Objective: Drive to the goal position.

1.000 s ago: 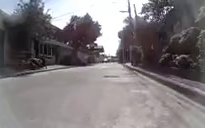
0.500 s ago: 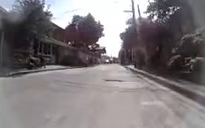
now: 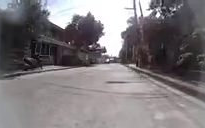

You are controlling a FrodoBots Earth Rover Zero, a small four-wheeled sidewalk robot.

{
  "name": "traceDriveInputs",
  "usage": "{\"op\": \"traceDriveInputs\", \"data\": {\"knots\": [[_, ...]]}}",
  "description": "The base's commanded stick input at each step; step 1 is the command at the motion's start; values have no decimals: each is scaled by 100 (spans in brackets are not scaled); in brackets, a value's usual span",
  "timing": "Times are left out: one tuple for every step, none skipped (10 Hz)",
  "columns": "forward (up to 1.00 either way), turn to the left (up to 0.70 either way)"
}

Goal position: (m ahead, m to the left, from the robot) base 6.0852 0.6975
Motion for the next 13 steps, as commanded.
{"op": "traceDriveInputs", "data": {"knots": [[100,0],[100,0],[100,0],[100,0],[100,0],[100,-17],[100,-30],[100,-36],[100,-36],[100,-33],[100,-17],[100,0],[100,0]]}}
